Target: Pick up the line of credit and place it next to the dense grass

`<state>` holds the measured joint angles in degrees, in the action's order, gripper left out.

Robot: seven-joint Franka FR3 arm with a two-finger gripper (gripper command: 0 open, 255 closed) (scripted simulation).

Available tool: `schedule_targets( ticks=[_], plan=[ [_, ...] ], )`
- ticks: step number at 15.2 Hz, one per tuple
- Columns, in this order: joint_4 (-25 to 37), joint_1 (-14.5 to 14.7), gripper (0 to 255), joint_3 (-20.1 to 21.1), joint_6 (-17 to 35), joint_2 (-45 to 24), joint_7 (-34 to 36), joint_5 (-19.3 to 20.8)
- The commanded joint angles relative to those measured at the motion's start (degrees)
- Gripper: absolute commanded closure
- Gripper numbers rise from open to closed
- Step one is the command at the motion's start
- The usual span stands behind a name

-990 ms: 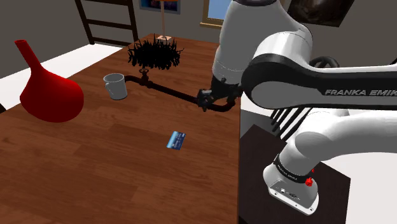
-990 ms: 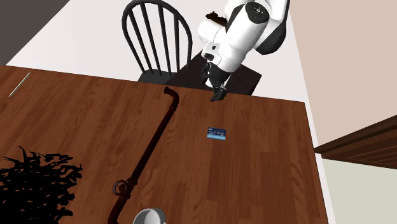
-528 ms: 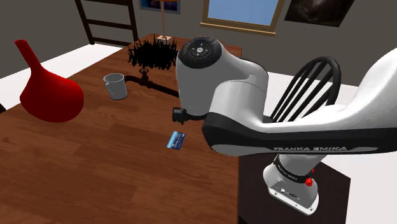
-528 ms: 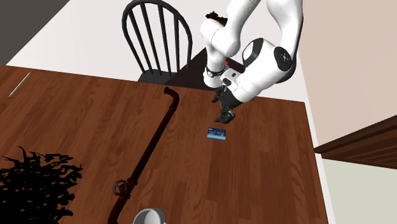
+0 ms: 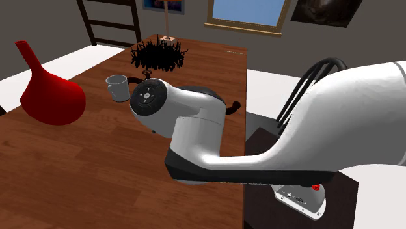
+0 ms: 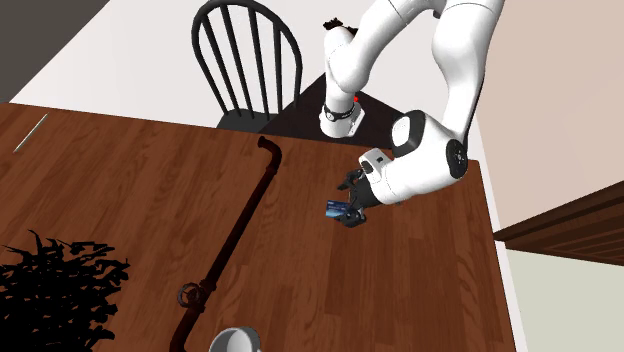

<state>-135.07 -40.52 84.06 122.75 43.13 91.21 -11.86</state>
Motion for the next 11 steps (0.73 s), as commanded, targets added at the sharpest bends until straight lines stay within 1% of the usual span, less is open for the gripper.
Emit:
schedule_targets(
  ticks=[1, 4, 5, 11],
  plan=[
    [-0.2, -1.6, 0, 1.6, 1.2, 0.0, 0.4, -0.2],
    [-1.4, -3.3, 0, 3.3, 3.6, -0.2, 0.3, -0.6],
    [-2.0, -4.3, 0, 4.2, 4.9, -0.3, 0.2, -0.7],
    [-2.0, -4.3, 0, 4.2, 4.9, -0.3, 0.2, -0.7]
  ],
)
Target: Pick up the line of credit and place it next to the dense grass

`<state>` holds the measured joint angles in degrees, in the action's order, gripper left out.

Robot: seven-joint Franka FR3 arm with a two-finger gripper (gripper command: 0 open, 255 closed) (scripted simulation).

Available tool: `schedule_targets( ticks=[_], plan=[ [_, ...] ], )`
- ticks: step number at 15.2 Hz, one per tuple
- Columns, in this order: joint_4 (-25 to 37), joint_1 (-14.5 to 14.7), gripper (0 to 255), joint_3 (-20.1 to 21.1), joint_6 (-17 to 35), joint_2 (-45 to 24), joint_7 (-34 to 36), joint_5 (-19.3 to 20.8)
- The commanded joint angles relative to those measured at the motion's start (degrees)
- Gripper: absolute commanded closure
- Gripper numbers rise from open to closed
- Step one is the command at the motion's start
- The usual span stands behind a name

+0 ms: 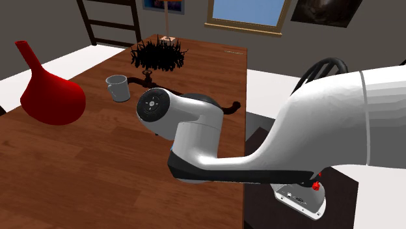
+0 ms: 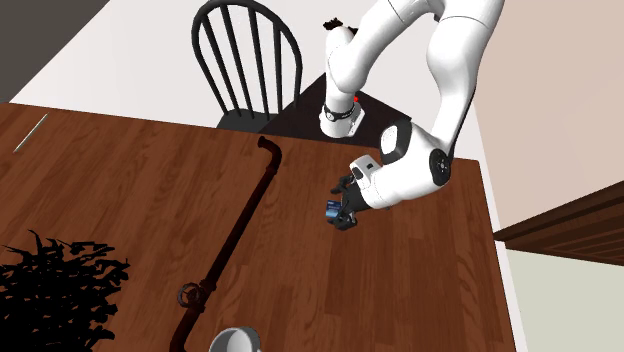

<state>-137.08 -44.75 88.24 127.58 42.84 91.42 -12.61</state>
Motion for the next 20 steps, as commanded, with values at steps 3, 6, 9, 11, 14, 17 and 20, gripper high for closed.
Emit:
schedule_targets(
  ticks=[3, 6, 9, 11, 14, 17, 20],
  plan=[
    [0.0, 0.0, 255, 0.0, 0.0, 0.0, 0.0, 0.0],
    [0.0, 0.0, 255, 0.0, 0.0, 0.0, 0.0, 0.0],
    [0.0, 0.0, 255, 0.0, 0.0, 0.0, 0.0, 0.0],
    [0.0, 0.0, 255, 0.0, 0.0, 0.0, 0.0, 0.0],
    [0.4, 1.1, 255, -1.7, -1.3, 0.0, -0.4, 0.4],
    [1.2, 2.7, 255, -4.2, -3.2, 0.1, -1.1, 1.1],
    [2.0, 4.1, 255, -6.6, -5.2, 0.2, -1.8, 1.7]
  ],
)
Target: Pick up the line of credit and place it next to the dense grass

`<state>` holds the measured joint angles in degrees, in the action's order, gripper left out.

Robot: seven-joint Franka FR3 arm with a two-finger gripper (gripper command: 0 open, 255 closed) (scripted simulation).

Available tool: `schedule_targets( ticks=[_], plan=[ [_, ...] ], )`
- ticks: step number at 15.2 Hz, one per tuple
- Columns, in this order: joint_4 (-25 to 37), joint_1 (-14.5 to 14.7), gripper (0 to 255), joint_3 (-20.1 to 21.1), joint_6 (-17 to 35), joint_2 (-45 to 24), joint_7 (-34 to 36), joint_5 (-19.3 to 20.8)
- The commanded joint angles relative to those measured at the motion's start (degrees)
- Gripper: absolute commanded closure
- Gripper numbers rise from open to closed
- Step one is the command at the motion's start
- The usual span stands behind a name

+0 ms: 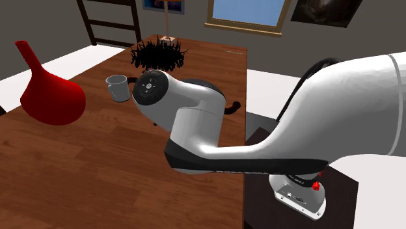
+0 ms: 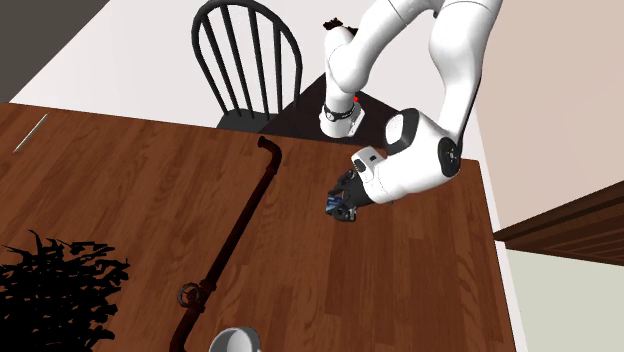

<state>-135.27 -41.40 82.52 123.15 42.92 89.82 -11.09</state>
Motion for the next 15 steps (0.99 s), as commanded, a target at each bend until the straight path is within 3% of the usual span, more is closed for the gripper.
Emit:
schedule_targets(
  ticks=[1, 15],
  plan=[
    [0.5, 1.2, 255, -1.7, -1.4, 0.1, -0.4, 0.3],
    [6.0, 5.3, 255, -10.7, -10.5, 0.9, -3.8, 2.7]
  ],
)
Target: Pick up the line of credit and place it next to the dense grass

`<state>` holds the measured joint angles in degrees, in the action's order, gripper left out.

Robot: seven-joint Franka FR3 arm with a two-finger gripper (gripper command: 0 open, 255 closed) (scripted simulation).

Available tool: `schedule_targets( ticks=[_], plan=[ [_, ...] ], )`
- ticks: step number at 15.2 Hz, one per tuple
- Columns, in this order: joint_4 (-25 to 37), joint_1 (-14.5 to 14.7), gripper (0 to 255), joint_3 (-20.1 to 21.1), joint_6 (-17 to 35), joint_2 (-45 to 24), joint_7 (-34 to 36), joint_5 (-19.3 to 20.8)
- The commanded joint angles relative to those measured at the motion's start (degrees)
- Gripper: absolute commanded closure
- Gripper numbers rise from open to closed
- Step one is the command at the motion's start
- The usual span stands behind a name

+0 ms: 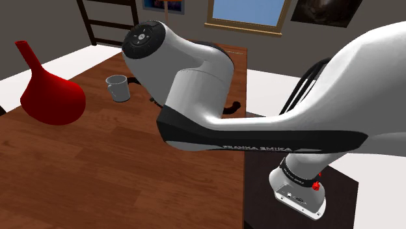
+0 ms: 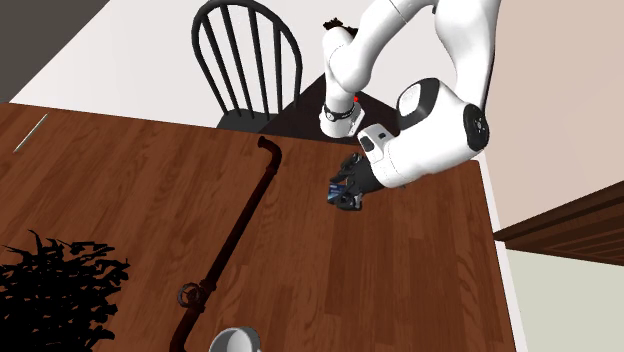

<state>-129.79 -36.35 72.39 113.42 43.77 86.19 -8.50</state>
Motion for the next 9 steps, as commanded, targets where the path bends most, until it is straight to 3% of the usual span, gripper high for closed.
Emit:
schedule_targets(
  ticks=[1, 9],
  plan=[
    [1.0, 0.4, 255, -1.1, -1.4, 0.1, -0.4, 0.3],
    [5.2, 1.2, 255, -4.8, -6.5, 0.2, -2.4, 1.6]
  ],
)
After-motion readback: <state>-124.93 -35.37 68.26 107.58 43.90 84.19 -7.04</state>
